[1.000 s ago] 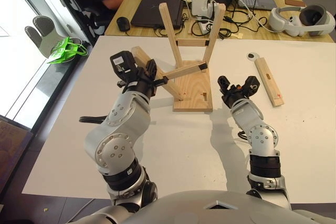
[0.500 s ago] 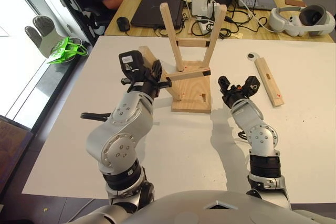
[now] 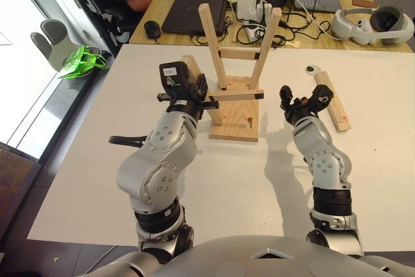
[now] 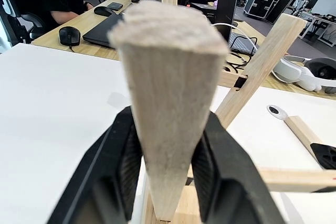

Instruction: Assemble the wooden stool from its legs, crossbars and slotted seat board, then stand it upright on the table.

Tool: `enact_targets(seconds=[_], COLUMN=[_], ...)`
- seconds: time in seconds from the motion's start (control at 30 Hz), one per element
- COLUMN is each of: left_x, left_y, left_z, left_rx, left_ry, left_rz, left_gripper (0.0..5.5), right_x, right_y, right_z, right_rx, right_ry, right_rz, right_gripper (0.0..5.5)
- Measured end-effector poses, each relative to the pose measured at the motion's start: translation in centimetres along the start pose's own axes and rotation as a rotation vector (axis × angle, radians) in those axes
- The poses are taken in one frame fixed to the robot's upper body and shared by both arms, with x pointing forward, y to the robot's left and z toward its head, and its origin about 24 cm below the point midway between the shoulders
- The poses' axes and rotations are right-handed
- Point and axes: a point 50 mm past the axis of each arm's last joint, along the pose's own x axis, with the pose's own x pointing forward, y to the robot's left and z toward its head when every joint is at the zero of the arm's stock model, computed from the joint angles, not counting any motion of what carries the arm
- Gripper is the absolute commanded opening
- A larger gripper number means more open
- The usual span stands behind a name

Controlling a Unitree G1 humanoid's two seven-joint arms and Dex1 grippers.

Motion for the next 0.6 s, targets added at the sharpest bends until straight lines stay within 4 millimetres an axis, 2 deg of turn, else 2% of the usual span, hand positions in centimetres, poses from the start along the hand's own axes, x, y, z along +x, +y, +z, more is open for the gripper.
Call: enact_targets(seconds=[0.07, 0.2, 0.33, 0.5, 0.6], left_x=[0.0, 0.0, 0.1, 0.1, 0.1], left_y=[0.0, 0.0, 0.2, 0.5, 0.7], left_z=[0.0, 0.1, 0.3, 0.9, 1.2], left_rx=[-0.003, -0.005, -0.001, -0.011, -0.018], left_ry=[-0.003, -0.007, -0.019, -0.044, -0.059], left_rz=[0.006, 0.004, 0.018, 0.024, 0.03], left_gripper=[2.1, 2.7, 2.84, 2.84, 2.84], right_x=[0.3, 1.0, 1.5, 2.5, 2.8], right_y=[-1.3, -3.5, -5.7, -10.2, -12.8], right_z=[2.0, 4.6, 5.9, 7.3, 6.5], right_rx=[-0.079, -0.199, -0.295, -0.41, -0.462], right_ry=[-0.087, -0.175, -0.191, -0.105, 0.047], right_rz=[-0.034, -0.085, -0.125, -0.176, -0.146], right_gripper=[3.8, 3.8, 3.8, 3.8, 3.8])
